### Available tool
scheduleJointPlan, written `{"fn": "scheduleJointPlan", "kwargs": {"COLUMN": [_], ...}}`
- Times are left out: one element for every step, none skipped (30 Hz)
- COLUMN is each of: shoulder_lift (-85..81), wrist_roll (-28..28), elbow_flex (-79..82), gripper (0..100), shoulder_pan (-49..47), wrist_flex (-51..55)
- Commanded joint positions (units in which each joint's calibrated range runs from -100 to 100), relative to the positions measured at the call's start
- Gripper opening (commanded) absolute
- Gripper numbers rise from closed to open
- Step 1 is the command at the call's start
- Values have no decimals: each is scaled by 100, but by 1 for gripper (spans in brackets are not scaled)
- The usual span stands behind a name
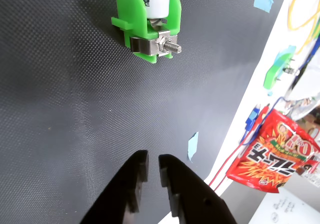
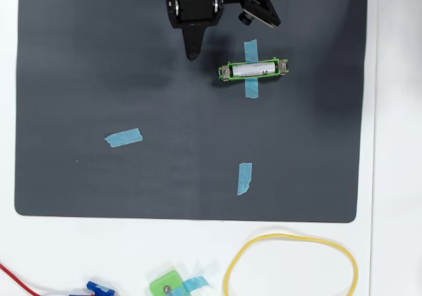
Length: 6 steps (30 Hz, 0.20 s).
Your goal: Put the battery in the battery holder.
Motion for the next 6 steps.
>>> {"fn": "scheduleJointPlan", "kwargs": {"shoulder_lift": [-42, -42, -42, -42, -42, -42], "wrist_roll": [-33, -33, -33, -33, -33, -33], "elbow_flex": [-13, -13, -13, -13, -13, -13], "gripper": [0, 0, 0, 0, 0, 0], "shoulder_pan": [18, 18, 18, 18, 18, 18], "wrist_flex": [-51, -51, -51, -51, -51, -51]}}
